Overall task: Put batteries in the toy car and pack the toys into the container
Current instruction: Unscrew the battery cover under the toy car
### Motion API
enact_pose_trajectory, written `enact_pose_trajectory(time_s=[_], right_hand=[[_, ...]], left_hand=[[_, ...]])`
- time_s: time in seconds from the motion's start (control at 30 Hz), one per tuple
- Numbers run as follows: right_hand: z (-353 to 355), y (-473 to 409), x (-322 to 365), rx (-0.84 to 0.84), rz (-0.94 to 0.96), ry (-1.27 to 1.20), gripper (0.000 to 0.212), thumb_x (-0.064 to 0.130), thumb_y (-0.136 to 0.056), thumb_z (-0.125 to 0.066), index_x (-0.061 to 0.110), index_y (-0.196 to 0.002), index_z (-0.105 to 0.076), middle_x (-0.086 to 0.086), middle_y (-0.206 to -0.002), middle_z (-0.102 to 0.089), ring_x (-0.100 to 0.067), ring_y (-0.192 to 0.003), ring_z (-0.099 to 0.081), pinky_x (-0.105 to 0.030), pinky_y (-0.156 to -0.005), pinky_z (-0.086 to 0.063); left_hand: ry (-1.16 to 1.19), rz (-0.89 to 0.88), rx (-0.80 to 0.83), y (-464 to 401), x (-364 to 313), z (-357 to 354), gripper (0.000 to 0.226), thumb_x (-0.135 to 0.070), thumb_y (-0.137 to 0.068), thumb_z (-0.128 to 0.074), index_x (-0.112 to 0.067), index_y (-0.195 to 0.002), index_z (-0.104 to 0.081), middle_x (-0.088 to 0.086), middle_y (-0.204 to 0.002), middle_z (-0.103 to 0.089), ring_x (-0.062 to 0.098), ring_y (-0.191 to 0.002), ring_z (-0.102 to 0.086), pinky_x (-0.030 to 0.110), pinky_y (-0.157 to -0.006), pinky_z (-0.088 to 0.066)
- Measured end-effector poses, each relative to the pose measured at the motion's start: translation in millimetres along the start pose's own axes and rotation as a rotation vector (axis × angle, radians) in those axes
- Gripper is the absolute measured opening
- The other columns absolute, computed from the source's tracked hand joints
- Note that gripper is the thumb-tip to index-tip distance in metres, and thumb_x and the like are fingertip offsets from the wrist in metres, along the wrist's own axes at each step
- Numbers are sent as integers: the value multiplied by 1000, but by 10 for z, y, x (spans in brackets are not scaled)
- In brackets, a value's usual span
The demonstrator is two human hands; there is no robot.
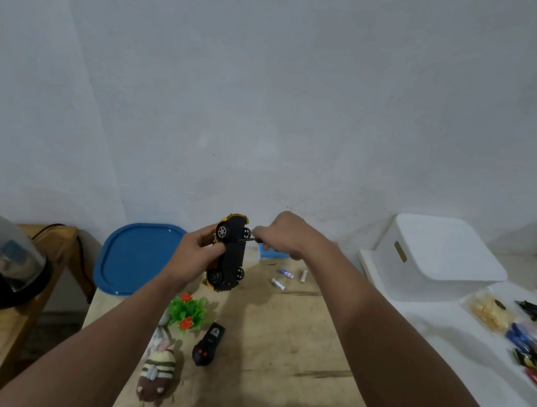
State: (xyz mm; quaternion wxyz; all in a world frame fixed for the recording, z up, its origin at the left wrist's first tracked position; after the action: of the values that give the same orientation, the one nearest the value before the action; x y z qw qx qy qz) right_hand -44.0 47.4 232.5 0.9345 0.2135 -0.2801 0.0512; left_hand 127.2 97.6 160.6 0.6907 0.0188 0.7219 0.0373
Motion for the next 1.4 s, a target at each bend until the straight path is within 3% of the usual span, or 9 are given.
enact_pose_trajectory(time_s=[0.17,0.3,0.43,0.57,0.7,0.83,0.93,1.07,1.4], right_hand=[[-21,-7,24,27,17,58,35,34,-88,-70,7,-76,-52,-3,-62,-43,-19,-48,-33,-27,-49,-29],[4,14,30,16,-3,71,34,33,-90,-63,4,-73,-66,6,-40,-43,-17,-43,-32,-24,-46,-30],[-7,-5,61,20,19,118,34,35,-85,-74,5,-80,-58,-5,-70,-53,-21,-57,-45,-27,-53,-36],[20,-1,71,2,0,88,35,35,-91,-62,5,-73,-64,4,-43,-44,-18,-44,-34,-25,-47,-29],[-5,-30,129,11,34,128,35,39,-86,-72,8,-83,-57,-6,-72,-51,-21,-58,-42,-28,-52,-34],[40,-27,170,-4,34,145,40,42,-90,-66,4,-78,-64,3,-48,-47,-18,-49,-39,-26,-48,-32],[19,-38,188,12,42,162,41,41,-88,-72,1,-87,-62,-5,-69,-53,-20,-57,-43,-28,-51,-35],[44,-25,210,-17,43,190,42,45,-90,-66,6,-73,-63,2,-49,-48,-17,-51,-41,-27,-50,-33],[4,-53,218,-8,38,195,40,40,-87,-71,3,-77,-59,-5,-67,-52,-20,-57,-45,-27,-54,-36]], left_hand=[[22,30,-14,2,61,9,43,2,-100,-56,-28,-126,-71,-1,-102,-79,14,-86,-75,25,-69,-60],[45,58,-19,2,106,7,40,0,-101,-56,-29,-124,-71,-2,-98,-79,13,-80,-75,26,-67,-60],[65,87,-31,-4,182,15,36,-7,-103,-55,-26,-130,-68,6,-105,-78,18,-86,-75,31,-69,-61],[80,93,-30,-1,206,30,35,-10,-103,-55,-28,-130,-68,10,-110,-78,26,-95,-74,36,-72,-62],[90,96,-28,2,216,24,33,-10,-103,-55,-26,-129,-68,13,-109,-77,29,-96,-74,36,-71,-62],[105,101,-20,6,225,19,33,-11,-104,-53,-24,-130,-68,13,-109,-77,28,-96,-75,39,-72,-61],[131,112,-35,0,238,32,31,-11,-104,-52,-24,-125,-70,10,-105,-77,27,-93,-74,41,-71,-61],[159,118,-35,2,239,31,30,-10,-104,-50,-21,-125,-69,2,-95,-77,24,-87,-73,39,-69,-60],[167,124,-22,13,275,32,30,-10,-104,-49,-22,-123,-70,-2,-91,-76,24,-86,-72,40,-69,-59]])
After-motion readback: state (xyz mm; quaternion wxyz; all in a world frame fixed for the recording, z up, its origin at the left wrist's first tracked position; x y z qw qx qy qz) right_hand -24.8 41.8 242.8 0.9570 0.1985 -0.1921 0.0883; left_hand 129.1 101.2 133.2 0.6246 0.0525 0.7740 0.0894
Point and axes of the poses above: each hand's wrist, its own y-axis away from the middle knuckle, its own z-axis out of the back of the hand, x = y × z, the point moved 10 cm from there along -y, towards the middle knuckle
